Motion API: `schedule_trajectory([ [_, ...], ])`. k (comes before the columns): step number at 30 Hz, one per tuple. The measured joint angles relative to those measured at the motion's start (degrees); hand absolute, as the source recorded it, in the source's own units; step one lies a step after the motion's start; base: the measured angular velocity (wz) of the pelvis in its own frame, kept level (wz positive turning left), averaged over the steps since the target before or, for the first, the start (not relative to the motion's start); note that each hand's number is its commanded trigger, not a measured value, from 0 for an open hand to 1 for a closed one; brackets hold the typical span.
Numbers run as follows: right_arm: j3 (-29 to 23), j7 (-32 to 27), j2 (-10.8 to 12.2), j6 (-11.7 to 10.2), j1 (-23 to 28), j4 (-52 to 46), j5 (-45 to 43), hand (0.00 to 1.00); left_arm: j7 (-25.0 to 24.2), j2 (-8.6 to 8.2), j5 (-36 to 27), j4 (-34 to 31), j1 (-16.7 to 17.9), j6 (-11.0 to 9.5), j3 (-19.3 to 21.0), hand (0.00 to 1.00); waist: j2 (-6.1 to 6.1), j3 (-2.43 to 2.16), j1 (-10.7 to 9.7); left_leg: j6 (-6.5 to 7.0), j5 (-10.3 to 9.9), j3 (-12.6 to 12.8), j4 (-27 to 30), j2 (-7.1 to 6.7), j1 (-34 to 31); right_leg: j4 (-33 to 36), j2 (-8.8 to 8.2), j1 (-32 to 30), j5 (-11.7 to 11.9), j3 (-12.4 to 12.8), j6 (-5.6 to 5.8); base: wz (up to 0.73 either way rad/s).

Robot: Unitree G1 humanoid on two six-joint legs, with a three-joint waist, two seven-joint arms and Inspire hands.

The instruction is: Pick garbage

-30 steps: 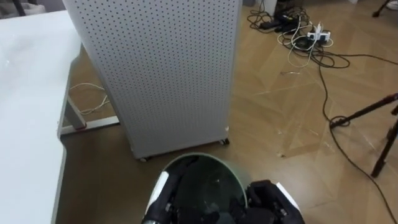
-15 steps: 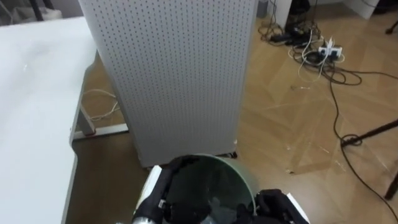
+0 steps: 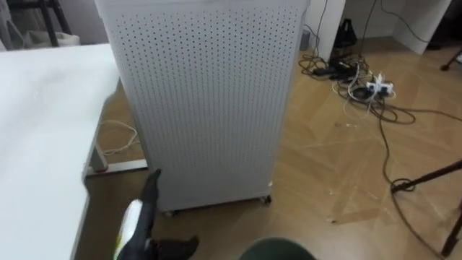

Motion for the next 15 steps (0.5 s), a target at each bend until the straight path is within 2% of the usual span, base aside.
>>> schedule_trajectory([
  [2, -1.29, -1.15, -0.34, 0.13, -0.19, 3.52, 0.73, 1.0, 0.17, -0.1, 0.0, 2.62, 0.22, -0.4, -0.64, 0.0, -0.09, 0.01, 0.03, -0.02, 0.13, 3.13, -0.42, 0.11, 0.37, -0.62, 0.12, 0.91, -0.04, 0.92, 0.06, 0.36],
  [3, -1.65, -1.15, -0.79, 0.35, -0.36, 5.53, 0.72, 1.0, 0.6, 0.05, -0.17, 4.75, 0.84, -0.34, -0.71, 0.0, -0.08, 0.01, 0.27, -0.02, 0.14, 3.28, -0.75, 0.03, 1.22, -0.64, 0.27, 1.47, -0.13, 1.69, 0.21, 0.22],
  [6, -2.21, -0.86, -0.94, 0.67, -0.35, 7.51, 1.02, 1.0, 0.87, 0.56, -0.44, 10.22, 2.27, -0.04, -0.15, 0.0, -0.17, 0.03, 0.61, 0.0, 0.12, 3.39, -0.66, -0.35, 1.39, -0.67, 0.42, 1.89, -0.14, 1.58, 0.23, 0.01],
  [8, -2.21, 0.08, -0.71, 0.97, -0.35, 7.62, 1.36, 1.0, 0.57, 0.66, -0.44, 11.9, 3.28, 0.9, 0.28, 0.0, -0.17, 0.03, 0.65, 0.0, 0.12, 3.51, -0.65, -0.42, 1.2, -0.66, 0.33, 1.73, -0.15, 1.47, 0.25, 0.03],
  [13, -2.07, 3.03, 0.29, 1.16, -0.42, 8.86, 1.43, 1.0, -1.4, 0.03, -0.39, 15.22, 5.25, 1.95, 0.28, 0.0, -0.13, 0.03, 1.12, 0.0, 0.12, 3.91, -0.38, -0.39, 1.1, -0.97, 0.44, 1.57, -0.34, 1.53, 0.51, -0.02],
  [15, -2.11, 3.44, 0.46, 1.29, -0.32, 8.93, 1.32, 1.0, -2.54, -0.4, -0.3, 17.65, 5.42, 1.96, 0.27, 0.0, 0.3, -0.09, 1.92, 0.0, 0.12, 4.58, 0.41, -0.26, 0.54, -1.53, 0.59, 1.45, -0.38, 1.73, 0.26, -0.06],
])
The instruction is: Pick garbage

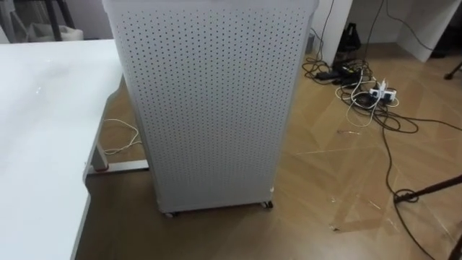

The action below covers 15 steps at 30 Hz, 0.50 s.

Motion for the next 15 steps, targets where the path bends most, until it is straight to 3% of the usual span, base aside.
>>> schedule_trajectory([
  [5, -1.06, 0.0, -0.1, 0.41, 0.49, 0.0, -0.42, 1.0, -1.95, -0.68, 0.01, 2.43, 0.85, 1.41, 0.97, 0.0, 0.52, -0.33, 0.07, -0.01, 0.02, 0.55, 1.49, 0.19, -0.08, 0.6, -0.04, -0.09, -0.56, 0.15, -0.42, 0.04],
  [9, -1.5, 0.05, -0.1, 0.46, 0.5, -0.01, -0.48, 1.0, -2.27, -1.35, 0.15, 2.6, 2.66, 1.61, 2.66, 0.0, 0.11, -0.48, 0.27, -0.02, 0.02, 0.59, 1.37, -0.05, 0.29, 4.73, -0.64, -1.8, -2.23, 0.36, -0.71, -0.01],
  [15, -3.37, -0.18, 0.01, 0.47, 0.42, 0.0, -0.2, 1.0, -4.47, -1.36, -0.04, 4.07, 4.23, 2.57, 5.48, 0.0, -0.57, -0.36, 0.38, -0.03, 0.02, 0.73, 1.34, -0.42, 0.0, 7.37, -0.9, -3.96, -2.86, 1.94, -0.78, -0.1],
])
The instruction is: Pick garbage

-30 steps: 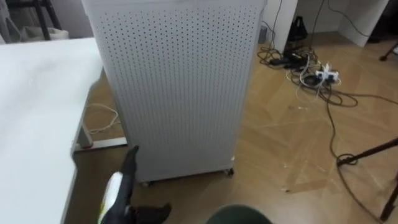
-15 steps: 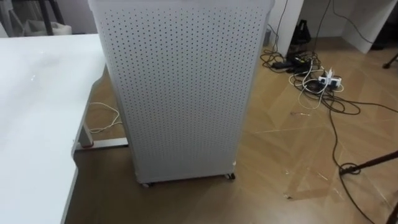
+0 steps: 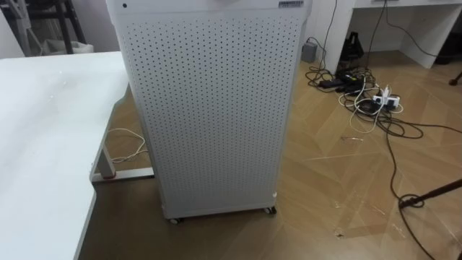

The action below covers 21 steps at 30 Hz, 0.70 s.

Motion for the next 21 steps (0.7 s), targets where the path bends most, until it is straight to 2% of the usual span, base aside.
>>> schedule_trajectory([
  [4, 0.01, 0.09, 0.15, 0.0, -0.16, 0.29, -0.01, 1.0, -1.5, -0.26, 0.01, 2.17, 0.04, 0.21, 0.44, 0.0, -0.3, 0.13, 0.64, 0.01, 0.0, 0.32, 0.1, -0.28, -0.03, 1.09, 0.03, -1.14, -0.25, 1.29, 0.05, -0.19],
  [7, 0.01, 0.13, 0.77, 0.08, 0.4, 0.4, -0.04, 1.0, -1.7, -0.33, 0.03, 4.18, 0.46, 1.23, 2.02, 0.0, -0.65, 0.27, 1.13, -0.22, -0.3, 1.23, 2.81, 0.03, -0.93, 2.88, -0.02, -2.21, -0.97, 1.58, -0.49, -0.17],
  [10, -0.01, 0.12, 1.58, 1.06, 0.43, 0.39, -0.8, 1.0, -1.69, 0.29, -0.05, 4.46, 1.35, 2.09, 3.78, 0.0, -1.07, 0.11, 1.61, -0.34, -0.44, 1.47, 11.54, 1.87, -4.19, 3.45, 1.05, -2.1, -2.12, 2.17, -1.62, -0.2],
  [11, 0.02, 0.12, 1.7, 1.3, 0.06, 0.39, -1.54, 1.0, -1.69, 0.41, -0.1, 4.45, 2.04, 2.21, 4.4, 0.0, -0.74, 0.22, 1.8, -0.31, -0.42, 1.18, 18.0, 3.4, -6.36, 4.07, 1.96, -1.65, -2.47, 2.59, -2.45, -0.37],
  [12, 0.06, 0.06, 1.66, 1.29, -0.07, 0.37, -2.16, 1.0, -1.92, 0.38, -0.52, 4.49, 2.56, 2.58, 4.43, 0.0, 0.38, 0.25, 2.19, 0.14, -0.13, 0.63, 24.51, 5.47, -8.86, 4.44, 3.37, -1.01, -2.69, 3.31, -3.5, -0.36],
  [13, 0.07, 0.0, 1.73, 1.29, -0.02, 0.37, -2.15, 1.0, -2.15, 0.38, -1.07, 4.49, 2.65, 2.65, 4.45, 0.0, 0.42, 0.18, 2.21, 0.95, 0.35, -0.36, 27.94, 6.07, -10.4, 4.98, 3.88, -0.7, -3.03, 4.21, -3.96, -0.15],
  [14, 0.11, -0.57, 1.91, 1.33, 0.46, 0.32, -1.9, 1.0, -2.34, 0.33, -1.46, 4.59, 2.87, 2.73, 4.27, 0.0, 0.29, 0.41, 2.19, 2.65, 0.56, -2.5, 32.32, 5.77, -13.42, 6.03, 4.76, 0.17, -4.01, 5.19, -4.96, 0.19],
  [15, -0.21, -1.63, 2.08, 1.39, 1.11, 0.32, -1.73, 1.0, -2.52, 0.19, -1.74, 4.7, 3.25, 2.69, 4.06, 0.0, 0.45, 0.44, 1.74, 4.15, -0.86, -3.01, 33.73, 2.86, -16.44, 6.8, 5.31, 0.49, -4.81, 6.9, -5.47, 0.3],
  [16, -0.57, -2.0, 2.07, 1.47, 1.3, 0.37, -1.45, 1.0, -2.54, 0.07, -1.81, 4.55, 3.39, 2.68, 4.02, 0.0, 0.3, 0.37, 1.72, 4.75, -1.3, -2.97, 33.6, 1.18, -18.03, 6.92, 5.5, 0.66, -5.1, 7.54, -5.65, 0.27],
  [17, -1.27, -2.34, 1.94, 1.87, 1.28, 0.44, -1.0, 1.0, -2.58, -0.03, -1.66, 4.36, 3.75, 2.65, 4.06, 0.0, 0.52, 0.38, 1.69, 4.7, -1.24, -2.92, 31.88, -2.21, -21.34, 6.98, 5.5, 0.76, -5.5, 7.88, -5.89, -0.06],
  [18, -1.22, -2.31, 1.59, 1.89, 1.29, 0.45, -0.99, 1.0, -2.58, 0.01, -0.9, 4.39, 4.72, 2.75, 4.65, 0.0, 0.66, 0.33, 2.57, 4.41, -0.83, -1.74, 26.86, -4.87, -23.65, 7.05, 5.66, 0.94, -5.91, 8.73, -6.2, -0.26],
  [19, -1.0, -2.25, 1.39, 1.89, 1.33, 0.47, -0.95, 1.0, -2.58, 0.05, -0.91, 4.4, 5.26, 2.79, 4.91, 0.0, 0.64, 0.31, 3.13, 4.12, -0.25, -1.47, 23.52, -6.06, -24.63, 7.19, 5.77, 0.96, -6.21, 9.27, -6.31, -0.49],
  [20, -0.65, -2.17, 1.24, 1.89, 1.29, 0.47, -1.01, 1.0, -2.58, 0.06, -0.88, 4.4, 6.3, 3.4, 5.69, 0.0, 0.59, 0.29, 3.87, 4.07, 1.8, -1.53, 16.56, -8.09, -26.62, 7.81, 5.77, 0.94, -7.15, 9.39, -6.6, -0.46],
  [21, -0.53, -2.18, 1.21, 1.89, 1.36, 0.57, -0.7, 1.0, -2.71, 0.07, -0.94, 4.44, 7.11, 4.27, 5.76, 0.0, 0.76, 0.22, 4.09, 4.12, 3.98, -1.5, 10.47, -9.21, -28.11, 8.31, 5.97, 1.3, -8.26, 9.32, -6.94, -0.37],
])
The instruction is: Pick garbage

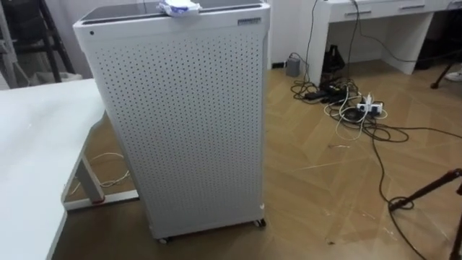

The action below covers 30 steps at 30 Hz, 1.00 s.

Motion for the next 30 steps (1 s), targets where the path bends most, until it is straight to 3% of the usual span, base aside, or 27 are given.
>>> schedule_trajectory([
  [3, 0.1, -0.05, -0.18, 0.62, 0.66, 0.09, 0.41, 1.0, -1.36, -0.11, 0.06, 0.0, 1.52, 0.97, -0.04, 0.0, 0.15, 0.11, 0.53, 0.23, 3.32, 0.21, -9.69, -0.7, -0.94, 1.75, 0.7, 3.18, -4.0, 1.63, -1.08, -0.3],
  [5, 0.07, -0.02, -0.28, 0.81, 1.01, 0.09, 0.21, 1.0, -2.5, -0.11, 0.07, 0.0, 1.88, 1.22, -0.01, 0.0, 0.48, 0.23, 0.51, 0.88, 4.79, 0.65, -10.81, -0.09, -0.83, 2.57, 0.81, 5.64, -6.87, 3.07, -0.85, -0.34],
  [6, 0.04, -0.02, -0.23, 1.76, 1.02, 0.03, -0.32, 1.0, -3.22, -0.08, 0.17, -0.05, 1.74, 1.3, 0.05, 0.0, -0.2, -0.05, 0.49, 2.91, 9.26, 1.48, -9.04, -0.5, -1.22, 2.51, 0.1, 7.13, -8.68, 4.31, -0.51, -0.35],
  [7, -0.03, -0.04, -0.26, 2.01, 0.96, -0.01, -0.96, 1.0, -3.59, -0.14, 0.34, -0.21, 1.65, 1.3, 0.15, 0.0, -0.6, -0.19, 0.61, 3.61, 11.1, 2.02, -8.15, -0.94, -1.41, 2.3, -0.6, 7.76, -9.48, 5.17, -0.31, -0.43],
  [8, -0.07, -0.11, -0.39, 2.08, 0.87, -0.21, -1.77, 1.0, -4.43, -0.26, 0.64, -0.77, 1.54, 1.26, 0.36, 0.0, -1.88, -0.61, 1.22, 5.36, 13.35, 3.1, -5.76, -1.91, -1.75, 1.55, -2.09, 9.19, -10.5, 7.16, 0.31, -0.51],
  [9, -0.09, -0.48, -0.55, 2.14, 0.72, -0.34, -1.62, 1.0, -4.81, -0.22, 1.09, -0.76, 1.18, 1.0, 0.32, 0.0, -1.98, -0.93, 1.83, 7.9, 12.54, 4.39, -1.9, -2.77, -2.22, 1.48, -3.88, 10.32, -11.38, 7.71, 1.28, -0.48],
  [10, -0.03, -0.7, -0.62, 2.33, 0.63, -0.31, -1.51, 1.0, -4.86, -0.13, 1.07, -0.54, 0.49, 0.92, 0.36, 0.0, -2.56, -0.59, 2.07, 9.17, 10.58, 4.8, 0.46, -3.43, -2.34, 2.51, -4.91, 10.77, -11.59, 7.31, 1.84, -0.3],
  [11, -0.01, -0.94, -0.72, 2.85, 0.56, -0.25, -1.34, 1.0, -4.8, 0.0, 1.07, -0.45, -0.91, 0.82, 0.48, 0.0, -3.04, -0.19, 2.24, 9.47, 6.79, 5.74, 5.0, -3.73, -2.37, 6.4, -6.44, 10.66, -10.84, 5.63, 5.22, -0.12],
  [12, 0.0, -1.4, -0.55, 3.15, 0.37, -0.25, -1.29, 1.0, -4.6, 0.15, 0.98, -0.4, -1.93, 0.41, 0.46, 0.0, -3.13, -0.15, 2.23, 9.77, 2.97, 6.06, 8.25, -3.94, -1.77, 13.24, -7.79, 9.01, -8.23, 3.21, 9.73, -0.04],
  [13, 0.04, -1.77, -0.34, 3.15, 0.24, -0.26, -1.28, 1.0, -4.43, 0.23, 0.96, -0.42, -2.33, 0.32, 0.46, 0.0, -3.21, -0.16, 2.25, 9.87, 1.43, 6.12, 9.26, -4.07, -1.27, 16.7, -8.41, 8.03, -6.04, 1.98, 11.19, 0.07],
  [14, 0.04, -2.31, -0.15, 3.15, 0.02, -0.25, -1.07, 1.0, -4.11, 0.26, 1.0, -0.45, -3.36, 0.24, 0.42, 0.0, -3.15, -0.21, 2.07, 10.11, -1.14, 6.18, 10.21, -4.15, 0.4, 22.5, -9.19, 6.33, 0.24, -0.26, 12.58, 0.13],
  [15, 0.05, -2.3, -0.16, 3.08, -0.13, -0.25, -1.01, 1.0, -3.29, 0.25, 1.06, -0.46, -4.31, -0.1, 0.21, 0.0, -2.89, -0.38, 2.1, 10.18, -2.82, 6.03, 9.55, -4.16, 2.56, 26.89, -9.48, 4.36, 8.36, -2.35, 13.02, 0.15],
  [16, 0.06, -2.22, -0.12, 3.03, -0.17, -0.25, -1.01, 1.0, -2.91, 0.27, 1.16, -0.48, -4.67, -0.24, 0.2, 0.0, -2.39, -0.66, 2.23, 10.14, -3.37, 5.72, 8.9, -4.14, 3.64, 28.62, -9.77, 3.38, 12.31, -3.32, 12.97, 0.0],
  [17, 0.09, -2.02, -0.16, 2.54, -0.36, -0.14, -0.99, 1.0, -2.08, 0.25, 1.38, -0.62, -5.68, -0.52, 0.21, 0.0, -2.41, -0.61, 2.48, 9.86, -4.36, 5.48, 7.31, -4.01, 5.63, 33.02, -10.82, 0.6, 13.8, -4.2, 12.81, -0.2],
  [18, 0.14, -1.83, -0.33, 2.46, -1.54, 0.14, -0.4, 1.0, -1.51, 0.03, 1.14, -0.53, -6.52, -0.42, 0.21, 0.0, -2.09, -0.2, 3.37, 9.67, -4.81, 5.34, 5.75, -3.96, 7.7, 37.72, -12.02, -3.44, 11.16, -5.13, 11.62, -0.29],
  [19, 0.21, -1.74, -0.45, 2.41, -1.92, 0.13, 0.05, 1.0, -1.28, -0.2, 1.12, -0.53, -6.76, -0.41, 0.2, 0.0, -1.93, -0.03, 3.51, 9.51, -4.9, 5.23, 4.66, -3.96, 8.88, 39.1, -12.53, -5.46, 9.71, -5.53, 11.02, -0.31],
  [20, 0.18, -1.71, -0.48, 2.18, -2.84, 0.03, 0.59, 1.0, -0.92, -0.68, 1.05, -0.6, -6.79, -0.41, 0.2, 0.0, -1.12, 0.32, 3.59, 9.12, -5.06, 3.72, 2.78, -3.74, 11.2, 39.58, -12.93, -9.17, 6.84, -6.24, 10.06, -0.24],
  [21, 0.29, -1.9, -0.3, 1.58, -3.55, -0.01, 0.67, 1.0, -0.92, -0.82, 0.94, -0.68, -6.55, -0.35, 0.21, 0.0, -0.01, 0.31, 3.5, 8.22, -5.54, 2.41, 1.7, -2.81, 12.8, 37.35, -13.04, -12.51, 4.89, -7.03, 10.0, -0.15],
  [22, 0.48, -2.08, -0.22, 1.24, -3.66, 0.01, 0.73, 1.0, -0.88, -0.8, 0.9, -0.68, -6.5, -0.3, 0.23, 0.0, 0.34, 0.2, 3.31, 7.92, -5.68, 1.93, 1.06, -2.45, 13.57, 35.2, -13.17, -13.56, 4.15, -7.26, 10.03, 0.19],
  [23, 0.61, -2.25, -0.09, 0.42, -3.59, 0.13, 0.77, 1.0, -0.68, -0.67, 0.9, -0.64, -6.72, -0.31, 0.07, 0.0, 0.61, 0.28, 2.45, 7.19, -5.94, 0.39, 0.09, -1.84, 15.26, 28.24, -13.57, -15.26, 3.35, -7.22, 10.38, 0.49],
  [24, 0.61, -2.54, 0.0, 0.03, -3.41, 0.26, 0.77, 1.0, -0.35, -0.62, 0.79, -0.56, -6.68, -0.37, 0.0, 0.0, 0.52, 0.25, 1.71, 6.15, -6.76, -0.97, 0.21, -1.42, 16.19, 18.2, -14.36, -15.22, 3.49, -6.81, 10.61, 0.51],
  [25, 0.69, -2.76, 0.07, -0.21, -3.23, 0.3, 0.79, 1.0, -0.16, -0.54, 0.64, -0.55, -6.54, -0.39, -0.21, 0.0, 0.11, 0.02, 1.78, 5.69, -7.31, -1.37, 0.48, -1.35, 16.32, 12.61, -14.43, -14.81, 4.18, -5.9, 11.28, 0.44],
  [26, 0.78, -2.85, 0.06, -0.73, -2.95, 0.63, 0.81, 1.0, 0.18, -0.9, -0.12, -0.32, -6.49, -0.3, -0.32, 0.0, -0.16, -0.16, 1.55, 4.43, -8.99, -2.82, 2.37, -0.76, 16.34, 6.24, -14.31, -14.18, 6.57, -4.48, 10.69, 0.4],
  [27, 0.82, -3.32, 0.1, -0.8, -2.52, 1.55, 0.87, 1.0, 0.18, -1.53, -0.36, -0.6, -6.2, -0.56, -0.36, 0.0, 0.11, -0.54, 1.28, 3.6, -9.58, -4.14, 3.32, 0.23, 16.35, 3.34, -12.63, -11.52, 6.29, -6.15, 10.02, 0.42],
  [28, 0.8, -3.42, 0.22, -0.81, -2.48, 1.93, 0.92, 1.0, 0.14, -1.69, -0.35, -0.57, -5.99, -0.78, -0.36, 0.0, 0.73, -0.78, 1.25, 3.45, -9.55, -4.22, 3.23, 0.88, 16.82, 2.25, -12.02, -10.23, 6.33, -6.89, 9.77, 0.53],
  [30, 0.56, -4.11, 0.33, -0.82, -2.25, 2.36, 0.97, 1.0, 0.26, -1.68, -0.37, -0.45, -5.59, -0.87, -0.11, 0.0, 0.56, -0.43, 0.21, 2.57, -9.1, -4.16, 0.97, 2.11, 19.27, -0.15, -10.87, -6.38, 5.98, -8.53, 9.23, 0.53],
])
